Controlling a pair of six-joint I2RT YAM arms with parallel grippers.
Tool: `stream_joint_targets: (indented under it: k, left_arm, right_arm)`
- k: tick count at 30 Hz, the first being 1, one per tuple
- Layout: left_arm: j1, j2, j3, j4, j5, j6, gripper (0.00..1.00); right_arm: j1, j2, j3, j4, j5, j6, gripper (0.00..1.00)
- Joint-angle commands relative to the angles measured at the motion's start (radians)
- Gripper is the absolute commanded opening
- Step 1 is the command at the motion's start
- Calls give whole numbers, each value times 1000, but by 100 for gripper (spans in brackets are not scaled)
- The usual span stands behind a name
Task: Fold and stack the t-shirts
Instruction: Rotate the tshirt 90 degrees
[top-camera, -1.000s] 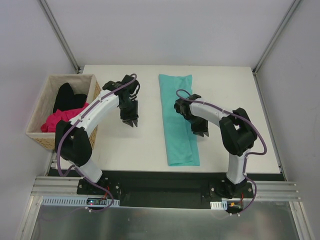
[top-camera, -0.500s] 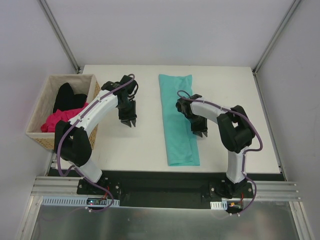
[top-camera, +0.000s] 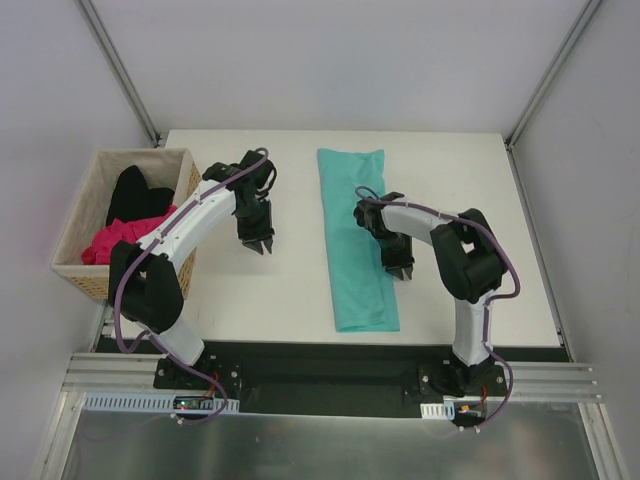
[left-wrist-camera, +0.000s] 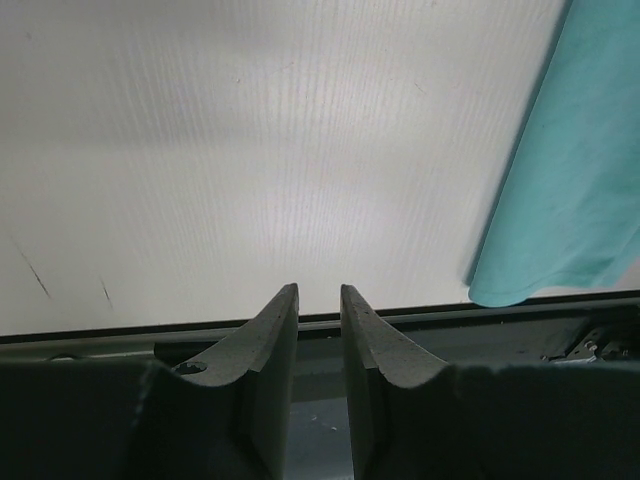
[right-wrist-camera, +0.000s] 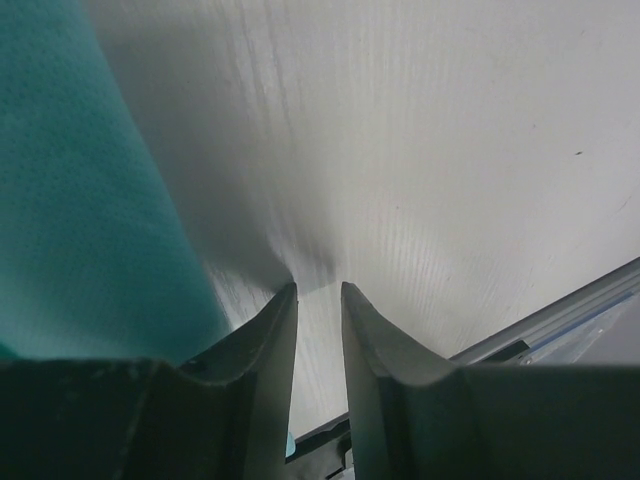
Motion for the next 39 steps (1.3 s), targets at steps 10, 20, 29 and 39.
stream_joint_targets:
  k: [10, 20, 29, 39]
  left_arm:
    - [9, -47, -31, -12, -27, -42, 23]
    - [9, -53, -34, -10, -36, -49, 24]
    - [9, -64, -37, -10, -36, -55, 24]
    - [9, -4, -33, 17, 42, -26, 24]
  right_arm:
    - [56, 56, 97, -7, -70, -31, 24]
    - [136, 125, 248, -58, -95, -39, 24]
    - [157, 148, 289, -64, -113, -42, 23]
    - [165, -17, 52, -67, -2, 165, 26]
